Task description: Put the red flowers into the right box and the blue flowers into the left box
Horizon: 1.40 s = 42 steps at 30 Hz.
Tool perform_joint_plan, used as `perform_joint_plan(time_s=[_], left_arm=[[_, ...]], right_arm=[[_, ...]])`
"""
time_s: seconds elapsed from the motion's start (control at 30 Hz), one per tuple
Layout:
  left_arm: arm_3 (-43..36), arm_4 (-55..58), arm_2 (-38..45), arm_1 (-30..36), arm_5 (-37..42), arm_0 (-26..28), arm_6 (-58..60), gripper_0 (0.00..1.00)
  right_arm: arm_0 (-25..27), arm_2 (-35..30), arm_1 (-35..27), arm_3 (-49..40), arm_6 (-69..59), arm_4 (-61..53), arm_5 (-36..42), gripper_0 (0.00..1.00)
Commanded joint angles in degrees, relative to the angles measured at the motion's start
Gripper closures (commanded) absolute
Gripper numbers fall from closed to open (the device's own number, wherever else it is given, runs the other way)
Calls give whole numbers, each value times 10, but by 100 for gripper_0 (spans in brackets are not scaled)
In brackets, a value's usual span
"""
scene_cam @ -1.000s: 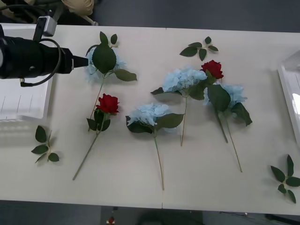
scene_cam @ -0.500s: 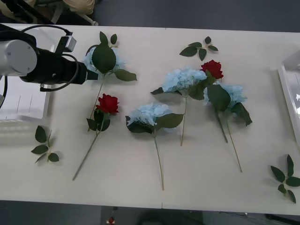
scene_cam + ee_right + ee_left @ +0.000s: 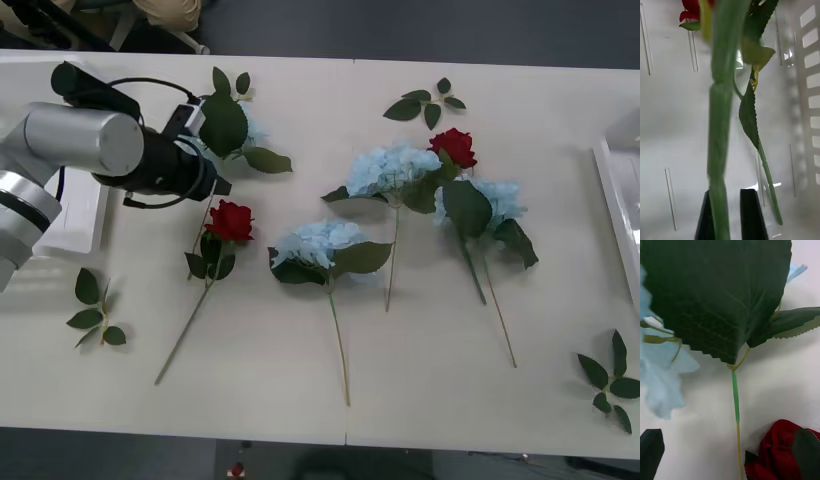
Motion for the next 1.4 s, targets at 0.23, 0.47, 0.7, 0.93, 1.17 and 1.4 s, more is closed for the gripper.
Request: perform_joint_plan(time_s=[0.23,0.47,0.7,0.93,1.17,1.4], left_arm=[[62,-7,-15,-37,-26,-38,-31,0],[82,-19,-35,-45,-42,-48,-34,3],[83,-25,-36,-45,-43,-48,-34,74],[83,-34,-35,-45,-43,-47,-34,100],[83,-45,-12,-33,-55,-47,-34,100],[47,-48,50,-11,-55,-47,-42,100]], right_arm=[[-11,-13,-21,-7,26,-3,-6,22],[-14,-13,-21,-17,34,-16,7,21],[-14,-29,-21,-68,23,-53,75,21],[-13,-42,-21,-122,16,-145,156,21],[-1,-43,-21,-186,-4,-208,189,20],[57,-45,-21,-322,-97,-236,181,20]])
